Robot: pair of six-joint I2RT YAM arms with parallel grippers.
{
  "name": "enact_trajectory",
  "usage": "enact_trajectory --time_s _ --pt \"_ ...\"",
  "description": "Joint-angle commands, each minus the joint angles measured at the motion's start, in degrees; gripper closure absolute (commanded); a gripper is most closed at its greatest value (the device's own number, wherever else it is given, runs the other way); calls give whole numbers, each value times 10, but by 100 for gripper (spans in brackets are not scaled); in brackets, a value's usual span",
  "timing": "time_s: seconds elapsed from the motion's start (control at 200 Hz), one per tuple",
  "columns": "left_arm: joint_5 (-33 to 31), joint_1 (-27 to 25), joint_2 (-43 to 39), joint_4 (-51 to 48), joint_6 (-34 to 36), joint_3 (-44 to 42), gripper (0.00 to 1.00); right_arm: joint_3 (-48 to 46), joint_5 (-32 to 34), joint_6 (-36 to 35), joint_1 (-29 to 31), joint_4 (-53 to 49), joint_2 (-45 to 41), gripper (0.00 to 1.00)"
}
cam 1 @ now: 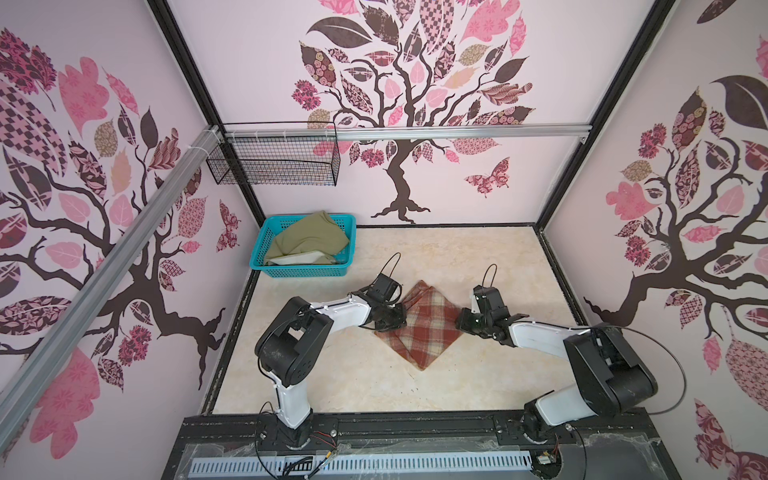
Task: Fold and stack the skirts
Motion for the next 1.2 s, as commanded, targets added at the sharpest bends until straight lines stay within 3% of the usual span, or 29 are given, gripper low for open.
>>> enact_trajectory --time_s 0.0,0.205,0.305,0.44,0.52,0.58,0.66,0.745,0.865,1.195 --pt "-43 5 35 -42 32 28 100 -55 60 66 48 -80 -53 100" --pt "-36 4 39 -18 74 59 100 -90 89 156 132 -87 -170 100" --pt "-39 5 5 4 87 43 100 -74 110 139 135 -97 -196 100" --pt "-38 5 -63 20 85 10 100 -5 140 60 129 -131 -199 100" --pt "-33 8 -96 18 70 -4 100 28 83 17 89 -130 -195 84" --pt "-27 12 -114 20 59 -12 92 52 36 -6 52 -132 -181 68" --pt "-15 19 -119 19 47 -18 81 80 33 -43 35 -134 -156 52" --pt "1 29 -108 23 36 -17 77 105 39 -77 34 -129 -120 44" --pt "48 46 -76 54 16 -17 71 128 31 -98 29 -108 -64 42" --pt "36 49 -27 46 25 10 68 132 33 -102 23 -70 18 42"
